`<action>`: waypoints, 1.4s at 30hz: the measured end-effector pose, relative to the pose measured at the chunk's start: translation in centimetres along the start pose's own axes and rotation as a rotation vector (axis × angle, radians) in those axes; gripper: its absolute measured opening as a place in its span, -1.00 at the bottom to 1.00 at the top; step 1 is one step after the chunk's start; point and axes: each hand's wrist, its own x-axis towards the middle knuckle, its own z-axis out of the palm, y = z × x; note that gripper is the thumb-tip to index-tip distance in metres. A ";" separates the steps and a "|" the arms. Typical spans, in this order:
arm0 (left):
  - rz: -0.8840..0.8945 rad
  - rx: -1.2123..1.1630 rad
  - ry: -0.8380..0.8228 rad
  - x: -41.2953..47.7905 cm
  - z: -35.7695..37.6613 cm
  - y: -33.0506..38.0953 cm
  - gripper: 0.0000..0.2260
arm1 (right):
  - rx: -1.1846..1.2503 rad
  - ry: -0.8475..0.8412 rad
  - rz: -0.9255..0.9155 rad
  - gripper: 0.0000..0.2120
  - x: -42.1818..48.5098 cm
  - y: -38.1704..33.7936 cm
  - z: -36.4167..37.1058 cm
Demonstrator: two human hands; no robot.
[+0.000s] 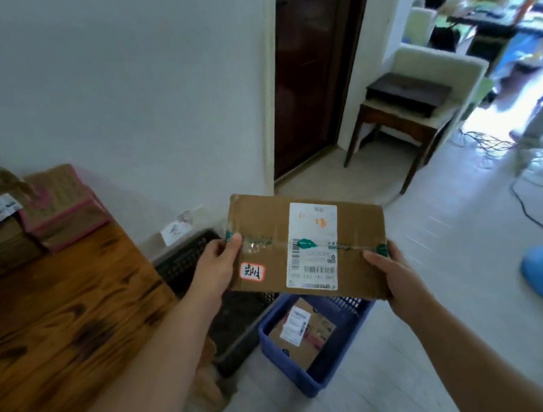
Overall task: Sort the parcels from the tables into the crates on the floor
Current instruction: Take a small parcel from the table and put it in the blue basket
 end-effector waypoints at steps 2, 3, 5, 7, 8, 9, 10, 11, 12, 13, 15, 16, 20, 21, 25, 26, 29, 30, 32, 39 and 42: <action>-0.020 0.028 -0.042 0.7 3.5 -0.6 -0.80 | -0.015 0.047 0.024 -0.53 0.9 0.2 -3.1; -0.030 0.045 -0.053 1.2 4.5 -0.9 -0.80 | -0.017 0.070 0.036 -0.52 1.3 0.4 -4.2; -0.051 0.072 -0.089 2.6 6.8 -1.4 -0.81 | -0.004 0.103 0.062 -0.54 2.6 0.8 -6.3; -0.065 0.101 -0.109 4.4 8.5 -1.9 -0.83 | -0.012 0.123 0.087 -0.58 4.0 1.2 -7.5; -0.079 0.122 -0.121 5.7 9.7 -2.1 -0.83 | -0.013 0.146 0.103 -0.60 5.2 1.6 -8.3; -0.093 0.140 -0.142 7.0 10.7 -2.3 -0.82 | -0.009 0.170 0.122 -0.61 6.3 1.9 -8.9; -0.108 0.151 -0.167 8.0 11.6 -2.6 -0.82 | -0.012 0.197 0.142 -0.62 7.3 2.4 -9.3; -0.122 0.167 -0.200 9.6 12.7 -2.9 -0.83 | -0.023 0.232 0.164 -0.61 8.7 2.9 -9.9; -0.135 0.191 -0.234 11.4 14.1 -3.4 -0.84 | -0.033 0.273 0.188 -0.61 10.4 3.5 -10.5; -0.145 0.211 -0.253 12.7 15.0 -3.8 -0.84 | -0.040 0.306 0.214 -0.60 11.4 3.8 -10.8; -0.171 0.247 -0.294 15.9 17.0 -4.8 -0.83 | -0.052 0.363 0.271 -0.61 14.0 4.6 -11.5; -0.178 0.288 -0.313 17.9 18.1 -5.5 -0.81 | -0.059 0.390 0.302 -0.62 15.7 5.1 -11.8; -0.232 0.434 -0.377 24.5 21.9 -8.9 -0.70 | -0.069 0.460 0.408 -0.66 21.1 7.9 -13.7; -0.244 0.461 -0.386 26.0 22.8 -10.0 -0.69 | -0.068 0.479 0.429 -0.66 22.4 9.1 -14.2; -0.274 0.574 -0.428 31.6 26.3 -15.3 -0.69 | -0.038 0.518 0.538 -0.62 26.6 14.3 -15.7; -0.277 0.598 -0.431 32.8 27.1 -17.0 -0.70 | -0.030 0.527 0.558 -0.64 27.6 15.9 -16.2; -0.286 0.684 -0.433 36.1 29.5 -22.1 -0.70 | -0.019 0.529 0.601 -0.71 30.9 20.1 -17.7; -0.294 0.695 -0.420 37.2 30.3 -24.1 -0.69 | -0.022 0.520 0.610 -0.69 32.3 21.7 -18.3; -0.308 0.723 -0.396 39.1 31.3 -27.2 -0.70 | -0.031 0.508 0.635 -0.60 34.2 24.6 -19.3; -0.377 0.717 -0.360 44.8 32.9 -35.2 -0.75 | -0.152 0.459 0.708 -0.61 38.7 30.9 -20.8; -0.368 0.749 -0.376 45.2 33.9 -35.9 -0.75 | -0.250 0.476 0.731 -0.71 39.9 32.5 -21.5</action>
